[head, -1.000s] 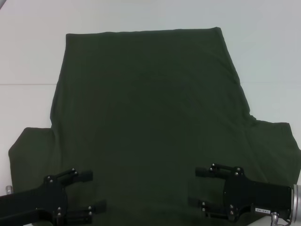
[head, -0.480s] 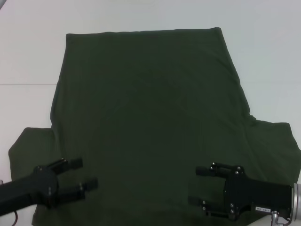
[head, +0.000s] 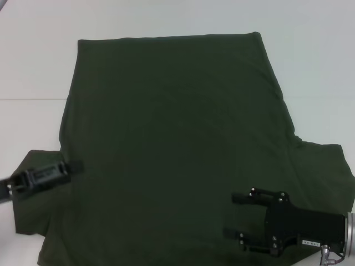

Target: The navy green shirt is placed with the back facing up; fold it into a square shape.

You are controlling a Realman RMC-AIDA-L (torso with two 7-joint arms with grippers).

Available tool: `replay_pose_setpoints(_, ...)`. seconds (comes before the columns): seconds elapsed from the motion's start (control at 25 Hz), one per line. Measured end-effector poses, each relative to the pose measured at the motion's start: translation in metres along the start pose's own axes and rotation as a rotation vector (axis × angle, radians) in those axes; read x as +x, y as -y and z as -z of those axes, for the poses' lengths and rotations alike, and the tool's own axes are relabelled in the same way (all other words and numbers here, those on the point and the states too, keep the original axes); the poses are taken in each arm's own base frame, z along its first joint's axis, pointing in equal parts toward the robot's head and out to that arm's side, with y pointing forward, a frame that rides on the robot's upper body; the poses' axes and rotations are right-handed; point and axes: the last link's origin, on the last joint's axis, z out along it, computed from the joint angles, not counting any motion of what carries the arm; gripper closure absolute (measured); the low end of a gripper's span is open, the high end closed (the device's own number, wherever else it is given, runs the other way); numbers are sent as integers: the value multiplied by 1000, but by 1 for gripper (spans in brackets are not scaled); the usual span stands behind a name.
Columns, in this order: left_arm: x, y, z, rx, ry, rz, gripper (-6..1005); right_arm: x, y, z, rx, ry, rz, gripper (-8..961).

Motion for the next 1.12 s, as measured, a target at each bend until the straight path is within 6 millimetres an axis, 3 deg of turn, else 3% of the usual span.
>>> replay_pose_setpoints(0.16, 19, 10, 17, 106, 12, 127, 69, -1, -1, -1, -11, 2, -5, 204)
replay_pose_setpoints(0.4, 36, 20, 29, 351, 109, 166, 70, -2, -2, -1, -16, 10, -6, 203)
replay_pose_setpoints(0.76, 49, 32, 27, 637, 213, 160, 71, -3, -2, -1, -17, 14, -6, 203)
replay_pose_setpoints(1.12, 45, 39, 9, 660, 242, 162, 72, -4, -1, -2, -19, 16, -1, 204)
